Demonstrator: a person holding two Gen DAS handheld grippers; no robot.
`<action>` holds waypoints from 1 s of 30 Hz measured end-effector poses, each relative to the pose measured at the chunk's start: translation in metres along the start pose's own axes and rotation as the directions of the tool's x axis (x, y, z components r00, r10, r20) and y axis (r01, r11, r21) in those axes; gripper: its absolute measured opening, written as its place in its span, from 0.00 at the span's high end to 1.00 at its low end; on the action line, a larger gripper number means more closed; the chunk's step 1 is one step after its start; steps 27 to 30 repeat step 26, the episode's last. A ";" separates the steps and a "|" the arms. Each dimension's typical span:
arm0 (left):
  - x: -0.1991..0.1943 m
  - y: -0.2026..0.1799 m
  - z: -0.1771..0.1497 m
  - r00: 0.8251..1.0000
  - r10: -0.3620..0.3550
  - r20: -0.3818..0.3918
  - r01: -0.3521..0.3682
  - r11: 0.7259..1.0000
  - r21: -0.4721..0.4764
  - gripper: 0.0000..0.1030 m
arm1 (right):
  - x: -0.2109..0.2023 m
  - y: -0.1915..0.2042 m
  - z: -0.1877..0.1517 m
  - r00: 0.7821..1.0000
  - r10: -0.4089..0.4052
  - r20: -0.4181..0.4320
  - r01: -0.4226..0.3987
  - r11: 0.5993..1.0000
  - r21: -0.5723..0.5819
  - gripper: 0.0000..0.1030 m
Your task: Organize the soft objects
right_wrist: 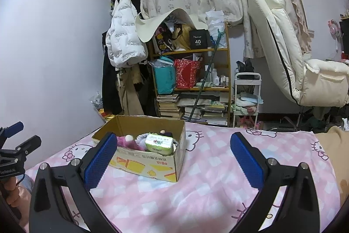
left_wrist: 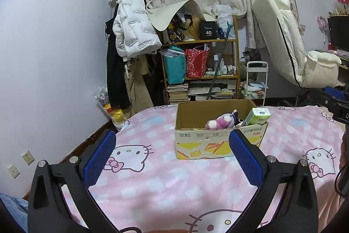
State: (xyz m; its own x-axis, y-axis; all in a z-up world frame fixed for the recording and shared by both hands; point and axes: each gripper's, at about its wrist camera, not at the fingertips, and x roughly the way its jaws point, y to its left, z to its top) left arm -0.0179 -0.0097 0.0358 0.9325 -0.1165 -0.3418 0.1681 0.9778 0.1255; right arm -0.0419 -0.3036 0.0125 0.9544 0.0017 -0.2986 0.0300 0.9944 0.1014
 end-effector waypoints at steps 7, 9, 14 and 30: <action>0.000 0.000 0.000 1.000 -0.008 0.004 0.008 1.000 0.001 0.01 | 0.004 0.007 -0.002 1.000 -0.017 -0.023 0.017 1.000 -0.019 0.00; -0.001 0.000 -0.001 1.000 -0.006 0.007 0.006 1.000 -0.002 0.01 | 0.003 0.007 -0.002 1.000 -0.017 -0.020 0.017 1.000 -0.020 0.00; -0.001 0.001 -0.002 1.000 -0.014 0.006 0.014 1.000 -0.006 0.01 | 0.003 0.008 -0.002 1.000 -0.017 -0.018 0.017 1.000 -0.019 0.00; -0.002 0.002 -0.003 1.000 -0.013 0.011 0.013 1.000 -0.009 0.01 | 0.003 0.008 -0.002 1.000 -0.019 -0.018 0.018 1.000 -0.018 0.00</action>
